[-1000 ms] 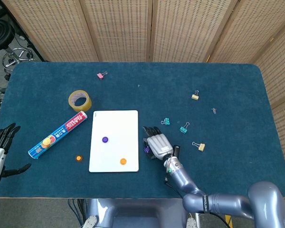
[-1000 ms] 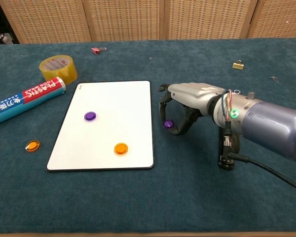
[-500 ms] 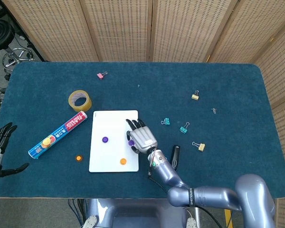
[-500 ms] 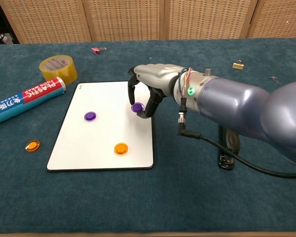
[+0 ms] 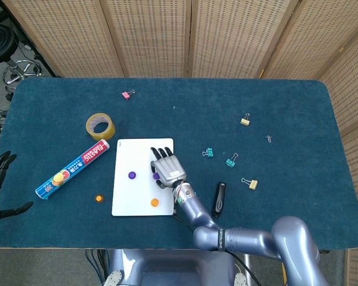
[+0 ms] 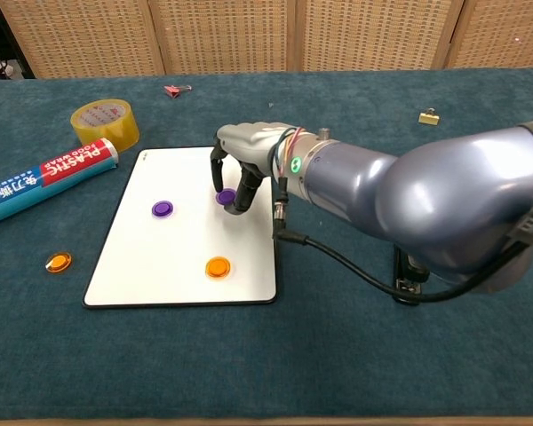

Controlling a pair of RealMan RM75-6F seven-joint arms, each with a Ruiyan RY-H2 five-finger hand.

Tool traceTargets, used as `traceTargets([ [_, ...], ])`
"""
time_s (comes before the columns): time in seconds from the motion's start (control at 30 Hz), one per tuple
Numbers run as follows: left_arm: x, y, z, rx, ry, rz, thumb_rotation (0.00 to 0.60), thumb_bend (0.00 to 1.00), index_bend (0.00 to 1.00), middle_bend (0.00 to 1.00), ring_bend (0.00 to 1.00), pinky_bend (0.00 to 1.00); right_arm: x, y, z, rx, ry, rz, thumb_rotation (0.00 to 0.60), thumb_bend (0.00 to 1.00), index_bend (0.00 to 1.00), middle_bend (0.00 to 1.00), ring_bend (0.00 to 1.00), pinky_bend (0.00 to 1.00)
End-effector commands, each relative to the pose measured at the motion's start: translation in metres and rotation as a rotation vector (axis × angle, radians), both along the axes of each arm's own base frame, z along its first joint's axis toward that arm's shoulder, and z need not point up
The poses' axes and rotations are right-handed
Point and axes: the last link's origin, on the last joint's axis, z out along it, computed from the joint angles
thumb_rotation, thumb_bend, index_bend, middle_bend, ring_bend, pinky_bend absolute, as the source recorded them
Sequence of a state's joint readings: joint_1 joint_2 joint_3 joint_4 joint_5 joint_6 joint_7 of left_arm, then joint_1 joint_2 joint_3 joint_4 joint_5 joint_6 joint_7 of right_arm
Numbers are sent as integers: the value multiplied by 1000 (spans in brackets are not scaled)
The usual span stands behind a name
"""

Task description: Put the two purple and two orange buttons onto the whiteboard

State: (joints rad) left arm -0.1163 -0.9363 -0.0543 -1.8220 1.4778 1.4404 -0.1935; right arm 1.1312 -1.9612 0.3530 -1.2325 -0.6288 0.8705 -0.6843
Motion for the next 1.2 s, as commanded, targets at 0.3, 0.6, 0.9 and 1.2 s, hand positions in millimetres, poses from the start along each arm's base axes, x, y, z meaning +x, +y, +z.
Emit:
traceTargets([
  [0.3,-4,1,5,7,-15,11,600,32,0,0,0,0,6,-8,-13,0,8,-19,600,447,504,0,0,0],
  [0.6,-5,1,7,0,-23,14,600,32,0,0,0,0,0,-10,-19,-5,31,-22,600,448,504,0,0,0],
  [0.9,-5,1,6,-1,-18,17,600,32,0,0,0,0,-9,-13,-19,-11,44,-35,600,448,454,0,0,0],
  [1.2,-5,1,6,-1,-12,16,600,32,0,0,0,0,-14,-13,-11,0,20,-40,600,469,326,0,0,0],
])
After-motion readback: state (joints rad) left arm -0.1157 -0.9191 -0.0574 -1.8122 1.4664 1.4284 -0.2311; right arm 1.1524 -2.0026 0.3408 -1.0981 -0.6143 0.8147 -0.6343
